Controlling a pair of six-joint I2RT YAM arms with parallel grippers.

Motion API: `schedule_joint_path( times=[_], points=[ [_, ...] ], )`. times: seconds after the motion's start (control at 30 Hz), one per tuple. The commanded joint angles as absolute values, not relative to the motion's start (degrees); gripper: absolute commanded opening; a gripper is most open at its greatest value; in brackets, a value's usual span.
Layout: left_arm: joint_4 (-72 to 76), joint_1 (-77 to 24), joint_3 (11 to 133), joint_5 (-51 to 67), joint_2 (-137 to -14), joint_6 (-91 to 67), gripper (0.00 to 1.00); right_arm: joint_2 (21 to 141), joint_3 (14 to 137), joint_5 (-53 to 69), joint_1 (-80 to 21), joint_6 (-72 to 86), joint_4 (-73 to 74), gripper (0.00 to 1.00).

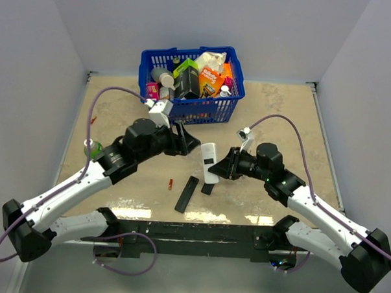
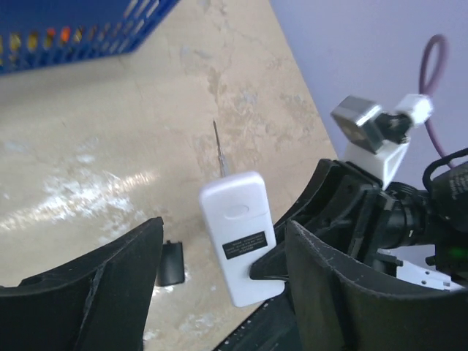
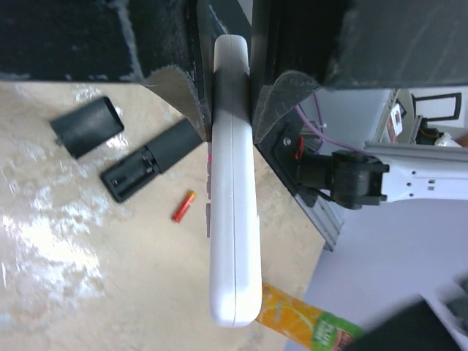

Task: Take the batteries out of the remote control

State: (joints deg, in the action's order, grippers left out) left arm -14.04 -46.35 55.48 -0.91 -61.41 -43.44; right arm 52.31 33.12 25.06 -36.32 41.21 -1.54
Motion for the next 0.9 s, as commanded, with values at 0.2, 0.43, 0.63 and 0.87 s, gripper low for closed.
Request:
schedule_joint_path(
  times=[0.2, 0.43, 0.63, 0.87],
  points=[
    [-16.52, -43.95, 59.94, 16.51, -60.11, -19.88, 0.70, 48.25, 30.68, 31.89, -36.12, 42.89, -1.58, 0.00],
    [-20.65, -43.95, 60.03, 26.09, -63.01, -0.29, 0.66, 45.44, 29.80, 38.14, -36.12, 41.93, -1.41, 0.00],
    [-24.78, -43.95, 62.31, 28.47, -67.23, 7.10, 0.69, 44.47, 28.13, 40.60, -36.12, 41.84, -2.54, 0.00],
    [-24.35, -43.95, 60.74, 32.09, -72.07, 13.71, 0.70, 46.49, 27.25, 41.92, -36.12, 41.22, -2.73, 0.00]
  ],
)
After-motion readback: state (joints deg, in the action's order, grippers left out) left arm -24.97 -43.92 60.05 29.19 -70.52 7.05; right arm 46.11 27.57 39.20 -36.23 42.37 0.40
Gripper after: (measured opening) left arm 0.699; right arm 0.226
